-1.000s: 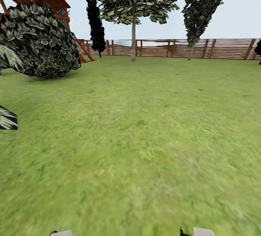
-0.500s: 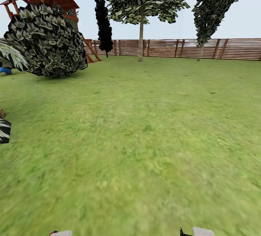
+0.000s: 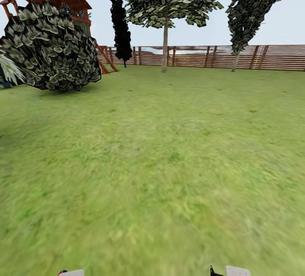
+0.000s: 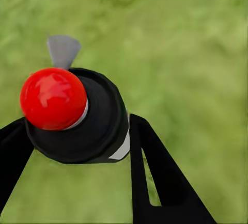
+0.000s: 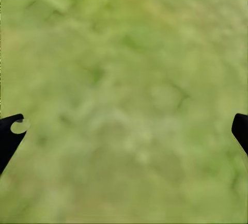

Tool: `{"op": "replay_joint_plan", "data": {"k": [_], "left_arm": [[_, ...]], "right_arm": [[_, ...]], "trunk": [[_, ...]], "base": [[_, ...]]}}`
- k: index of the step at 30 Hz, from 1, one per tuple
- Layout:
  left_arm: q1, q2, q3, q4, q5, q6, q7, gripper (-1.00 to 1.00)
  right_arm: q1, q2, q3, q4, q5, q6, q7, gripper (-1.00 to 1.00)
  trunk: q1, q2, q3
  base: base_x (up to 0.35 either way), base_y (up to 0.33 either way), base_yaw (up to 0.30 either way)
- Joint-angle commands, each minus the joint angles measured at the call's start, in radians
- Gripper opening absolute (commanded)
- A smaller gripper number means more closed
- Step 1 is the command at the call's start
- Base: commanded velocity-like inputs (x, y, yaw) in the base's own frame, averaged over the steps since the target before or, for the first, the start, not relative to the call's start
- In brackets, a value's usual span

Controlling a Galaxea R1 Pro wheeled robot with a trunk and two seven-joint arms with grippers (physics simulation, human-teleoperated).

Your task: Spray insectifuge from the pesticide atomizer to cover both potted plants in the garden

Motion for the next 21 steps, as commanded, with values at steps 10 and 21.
{"op": "replay_joint_plan", "data": {"k": [10, 21], "left_arm": [[0.0, 0.0, 0.004, 0.001, -0.011, -0.003, 0.004, -1.0], [0.0, 0.0, 0.004, 0.001, -0.011, -0.003, 0.005, -1.0]], "right_arm": [[0.0, 0.0, 0.009, 0.0, -0.005, -0.002, -0.004, 1.0], [0.0, 0.0, 0.009, 0.0, -0.005, -0.002, -0.004, 1.0]], "trunk": [[0.0, 0.0, -0.001], [0.0, 0.0, -0.001]], "base": [[0.34, 0.0, 0.201], [0.34, 0.0, 0.276]]}}
